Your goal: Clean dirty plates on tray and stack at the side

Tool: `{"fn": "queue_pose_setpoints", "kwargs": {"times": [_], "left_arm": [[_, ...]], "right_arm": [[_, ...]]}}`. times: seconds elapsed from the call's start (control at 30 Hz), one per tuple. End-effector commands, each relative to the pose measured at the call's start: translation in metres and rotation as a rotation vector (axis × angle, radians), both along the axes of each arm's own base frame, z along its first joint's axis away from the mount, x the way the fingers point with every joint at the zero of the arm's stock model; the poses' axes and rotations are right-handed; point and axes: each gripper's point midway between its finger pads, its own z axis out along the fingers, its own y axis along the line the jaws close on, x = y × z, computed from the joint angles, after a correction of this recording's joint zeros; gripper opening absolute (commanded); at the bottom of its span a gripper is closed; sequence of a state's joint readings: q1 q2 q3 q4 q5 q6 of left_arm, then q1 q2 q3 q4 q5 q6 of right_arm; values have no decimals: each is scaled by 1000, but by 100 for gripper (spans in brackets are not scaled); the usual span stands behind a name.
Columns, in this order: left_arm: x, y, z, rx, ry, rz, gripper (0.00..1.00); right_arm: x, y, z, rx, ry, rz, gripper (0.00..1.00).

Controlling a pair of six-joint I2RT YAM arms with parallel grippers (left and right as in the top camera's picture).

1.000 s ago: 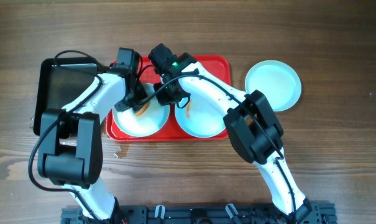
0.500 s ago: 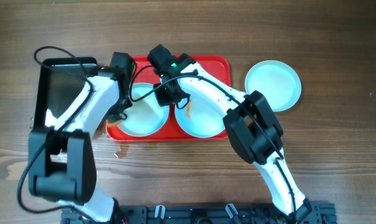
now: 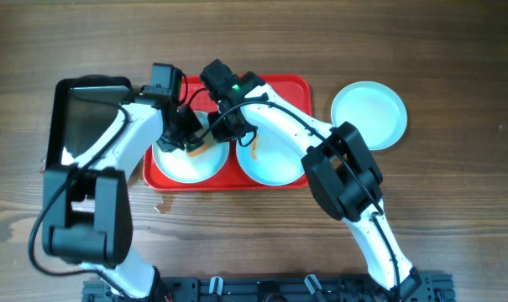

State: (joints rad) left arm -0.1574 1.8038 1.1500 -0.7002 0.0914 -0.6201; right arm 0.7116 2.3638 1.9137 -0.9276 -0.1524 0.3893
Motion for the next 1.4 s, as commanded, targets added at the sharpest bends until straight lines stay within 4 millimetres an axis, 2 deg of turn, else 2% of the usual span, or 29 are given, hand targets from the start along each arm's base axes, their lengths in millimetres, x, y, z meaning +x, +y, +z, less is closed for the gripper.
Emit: {"fn": "queue_pose_setpoints", "kwargs": {"times": [0.0, 0.1, 0.17, 0.3, 0.4, 0.5, 0.63, 0.83, 1.03, 1.07, 1.17, 1.37], "left_arm": [[-23, -27, -40, -105, 113, -34, 4], [-32, -27, -53, -89, 146, -45, 4], [-37, -20, -58, -47, 158, -73, 4], [-53, 22, -61, 192, 216, -63, 4], [-69, 62, -54, 414, 280, -58, 4], [-76, 81, -46, 528, 307, -63, 4], [-77, 92, -40, 599, 313, -66, 4], [-58, 111, -19, 743, 257, -48, 4], [-43, 111, 4, 754, 216, 14, 4], [-40, 111, 20, 745, 186, 80, 4], [-36, 105, 38, 696, 137, 117, 4], [-39, 66, 69, 408, 41, 123, 4]], "right_arm": [[4, -11, -12, -55, -6, -21, 4], [3, -11, -12, -55, -6, -21, 4], [3, -12, -12, -56, -5, -20, 4], [3, -12, -12, -57, -5, -21, 4], [3, -12, -12, -57, -5, -21, 4], [3, -12, -12, -57, -5, -21, 4], [3, -12, -12, -57, -4, -21, 4], [4, -11, -12, -55, -7, -20, 4], [5, -11, -9, -54, -16, -19, 4], [7, -10, -5, -46, -25, -19, 4], [8, -9, 3, -39, -39, -20, 4], [19, -18, 27, -68, -119, -37, 4]]}}
